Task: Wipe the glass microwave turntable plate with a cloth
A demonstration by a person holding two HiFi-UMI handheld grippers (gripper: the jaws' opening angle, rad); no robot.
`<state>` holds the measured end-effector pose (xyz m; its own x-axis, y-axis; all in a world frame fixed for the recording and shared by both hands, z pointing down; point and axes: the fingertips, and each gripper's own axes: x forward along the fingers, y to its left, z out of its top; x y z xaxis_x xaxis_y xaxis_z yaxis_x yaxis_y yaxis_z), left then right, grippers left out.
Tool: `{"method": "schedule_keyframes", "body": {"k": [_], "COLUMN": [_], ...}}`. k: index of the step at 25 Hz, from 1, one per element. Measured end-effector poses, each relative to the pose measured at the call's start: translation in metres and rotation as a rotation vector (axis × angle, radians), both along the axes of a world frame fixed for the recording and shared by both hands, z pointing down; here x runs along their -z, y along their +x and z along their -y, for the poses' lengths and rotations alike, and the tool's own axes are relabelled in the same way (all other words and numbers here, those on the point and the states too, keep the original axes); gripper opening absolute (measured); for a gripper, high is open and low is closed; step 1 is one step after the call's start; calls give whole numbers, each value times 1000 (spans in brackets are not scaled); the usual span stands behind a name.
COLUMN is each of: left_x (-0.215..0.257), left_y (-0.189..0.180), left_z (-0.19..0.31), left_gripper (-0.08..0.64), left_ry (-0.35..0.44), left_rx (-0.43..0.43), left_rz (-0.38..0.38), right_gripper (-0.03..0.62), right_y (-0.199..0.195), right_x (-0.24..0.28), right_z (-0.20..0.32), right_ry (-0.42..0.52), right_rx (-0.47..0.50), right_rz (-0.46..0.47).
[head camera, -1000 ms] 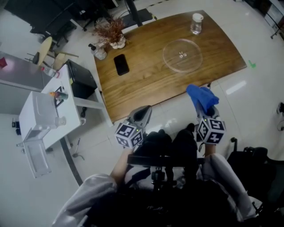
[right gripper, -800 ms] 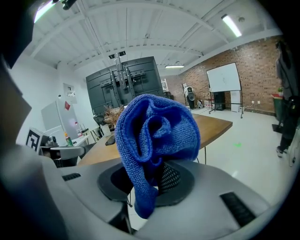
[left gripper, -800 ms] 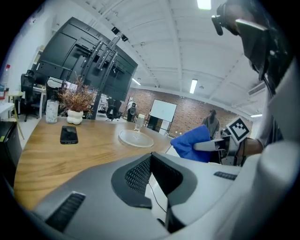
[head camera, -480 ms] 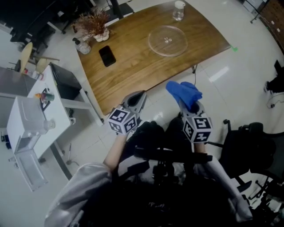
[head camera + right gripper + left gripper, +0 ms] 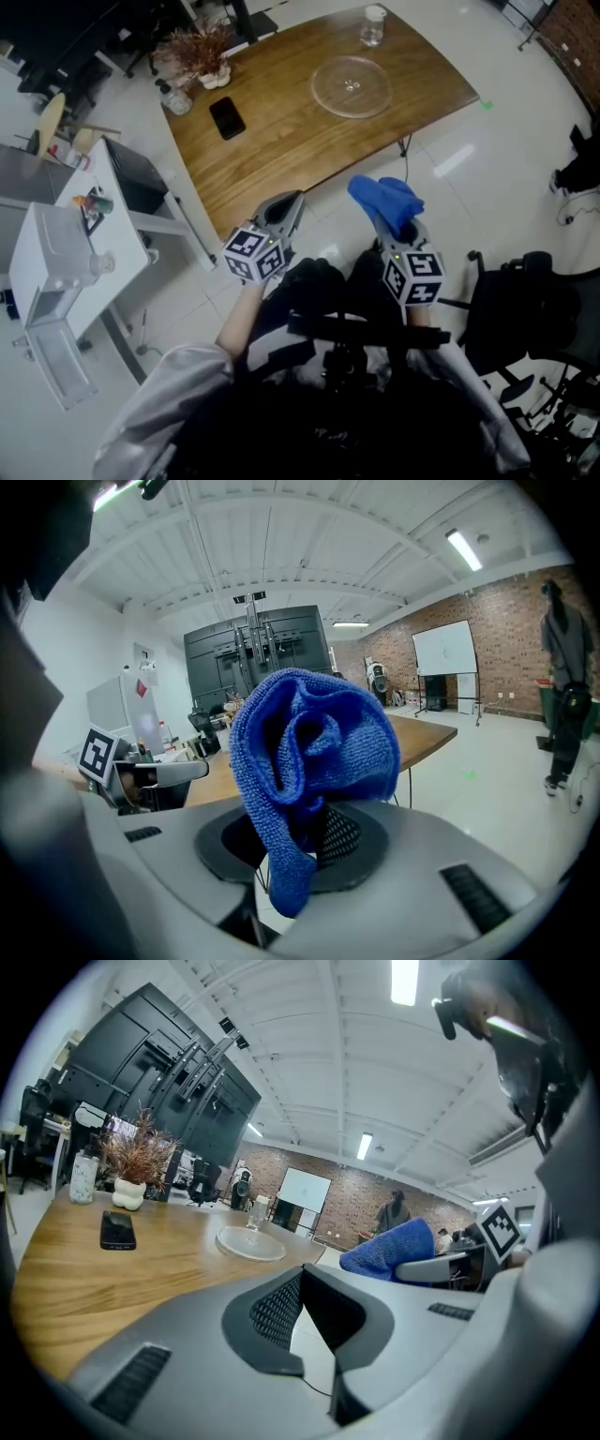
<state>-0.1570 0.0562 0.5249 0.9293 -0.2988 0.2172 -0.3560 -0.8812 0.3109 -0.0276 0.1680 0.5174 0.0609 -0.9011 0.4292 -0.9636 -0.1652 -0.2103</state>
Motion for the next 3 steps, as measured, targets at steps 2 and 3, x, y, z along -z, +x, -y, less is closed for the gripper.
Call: {"method": "schedule_keyframes", "body": {"k": [2,3], "left_x": [0,0], "left_y": [-2,-2], "left_z": [-1,-1], "left_gripper": [0,0], "left_ry": [3,5], "left_rx": [-2,-3], "left_rz": [-1,-2], "right_gripper": [89,89], "right_y": [-1,-1], "right_x": [-1,-1], "right_z": [-1,-2], "right_ry": [3,5], "right_rx": [-6,-9], "right_rz": [0,0]}}
